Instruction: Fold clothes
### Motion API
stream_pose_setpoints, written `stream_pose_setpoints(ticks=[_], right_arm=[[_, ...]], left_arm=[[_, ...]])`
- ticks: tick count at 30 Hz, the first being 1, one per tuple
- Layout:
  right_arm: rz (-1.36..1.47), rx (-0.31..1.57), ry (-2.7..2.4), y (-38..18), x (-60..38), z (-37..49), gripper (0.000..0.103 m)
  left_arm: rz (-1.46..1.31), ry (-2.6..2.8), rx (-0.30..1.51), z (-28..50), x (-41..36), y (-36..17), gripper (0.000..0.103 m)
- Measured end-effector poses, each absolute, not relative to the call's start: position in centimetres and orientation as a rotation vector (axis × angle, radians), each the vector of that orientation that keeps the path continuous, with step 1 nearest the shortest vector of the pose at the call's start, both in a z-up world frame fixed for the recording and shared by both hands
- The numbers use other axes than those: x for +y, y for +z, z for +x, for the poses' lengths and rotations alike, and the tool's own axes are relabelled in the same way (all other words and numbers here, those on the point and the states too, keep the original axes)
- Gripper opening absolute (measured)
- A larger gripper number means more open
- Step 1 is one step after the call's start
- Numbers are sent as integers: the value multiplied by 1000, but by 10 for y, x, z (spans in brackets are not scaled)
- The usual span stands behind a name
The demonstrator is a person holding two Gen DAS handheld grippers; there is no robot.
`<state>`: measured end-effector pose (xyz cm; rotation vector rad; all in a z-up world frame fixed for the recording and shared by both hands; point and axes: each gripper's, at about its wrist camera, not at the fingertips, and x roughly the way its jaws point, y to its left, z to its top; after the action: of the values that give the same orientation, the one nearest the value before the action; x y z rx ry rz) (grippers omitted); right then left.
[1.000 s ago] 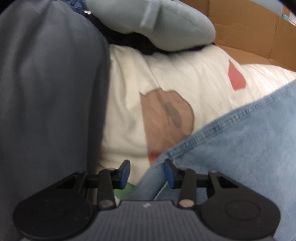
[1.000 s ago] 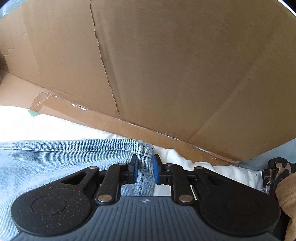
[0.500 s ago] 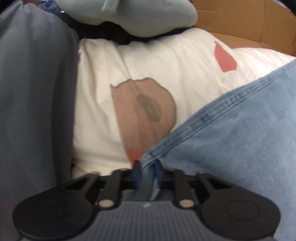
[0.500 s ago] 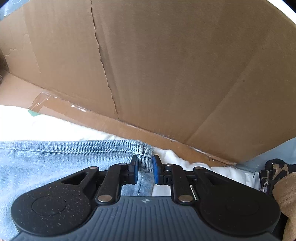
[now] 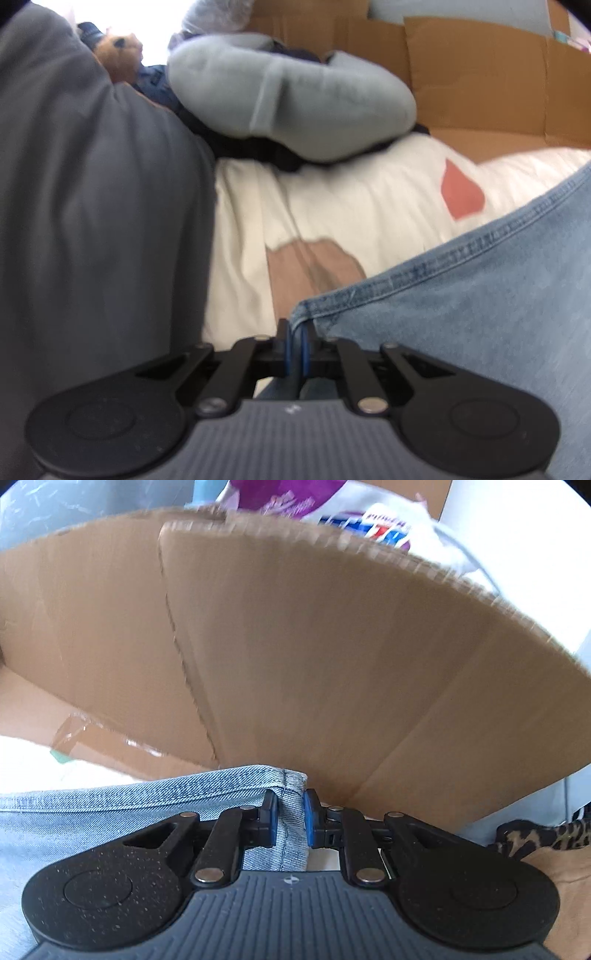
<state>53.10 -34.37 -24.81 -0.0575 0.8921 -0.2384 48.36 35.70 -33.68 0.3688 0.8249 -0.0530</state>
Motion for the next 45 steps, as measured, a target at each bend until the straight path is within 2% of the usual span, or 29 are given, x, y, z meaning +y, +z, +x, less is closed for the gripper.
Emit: stream_pose_setpoints(ticks=[7,15,16,18,20,21,27,34,36,39,45], right_arm=[[-67,940,-243,-244,-346,544,13],[-57,993,-242,-280,-340,561,17],[-43,997,-240,-284,-341,562,26],[-11,984,-238,-285,-345,558,32],[8,971,-224,-281,-348,551,38],[13,966,-220,-278,-353,545,41],[89,951,-195,-255,-378,497,44],[218,995,-162,-247,-381,444,44],[257,994,-176,-256,-366,442,44],[349,997,-205,-279,-369,434,44],[543,992,-225,-308,-375,402,45]], left_arm=[[365,-23,826,497,350,-336,6],[308,9,894,506,358,-357,9],[311,16,897,506,357,-357,11],[320,33,907,506,356,-356,19],[319,57,912,504,356,-353,32],[310,66,915,502,358,-350,34],[299,88,865,481,354,-324,57],[285,-5,820,473,317,-300,61],[260,-36,813,471,303,-296,61],[246,-92,806,471,282,-299,69],[254,-185,853,468,242,-308,69]])
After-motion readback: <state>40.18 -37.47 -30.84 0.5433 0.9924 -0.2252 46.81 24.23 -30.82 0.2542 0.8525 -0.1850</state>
